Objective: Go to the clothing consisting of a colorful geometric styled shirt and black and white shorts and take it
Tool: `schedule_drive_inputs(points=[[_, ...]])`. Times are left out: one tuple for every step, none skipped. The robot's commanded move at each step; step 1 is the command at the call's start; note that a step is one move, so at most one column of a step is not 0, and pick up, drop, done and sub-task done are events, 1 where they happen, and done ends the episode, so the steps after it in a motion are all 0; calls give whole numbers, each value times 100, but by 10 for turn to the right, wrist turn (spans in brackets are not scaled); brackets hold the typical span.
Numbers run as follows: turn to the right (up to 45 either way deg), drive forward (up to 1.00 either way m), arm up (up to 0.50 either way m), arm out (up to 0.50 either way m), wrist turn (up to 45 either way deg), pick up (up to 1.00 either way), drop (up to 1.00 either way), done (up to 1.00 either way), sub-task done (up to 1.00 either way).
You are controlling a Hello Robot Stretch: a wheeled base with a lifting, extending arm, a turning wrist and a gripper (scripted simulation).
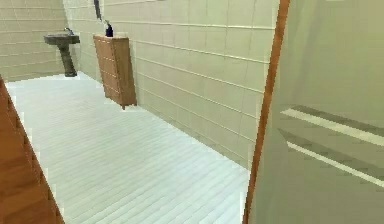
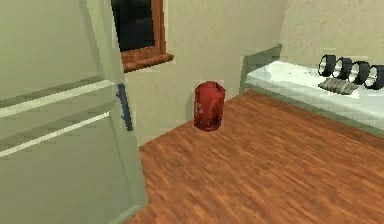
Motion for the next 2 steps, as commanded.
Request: schedule_drive_inputs(points=[[0, 20, 0, 0, 0, 0, 0, 0, 0], [-60, 0, 0, 0, 0, 0, 0, 0, 0]])
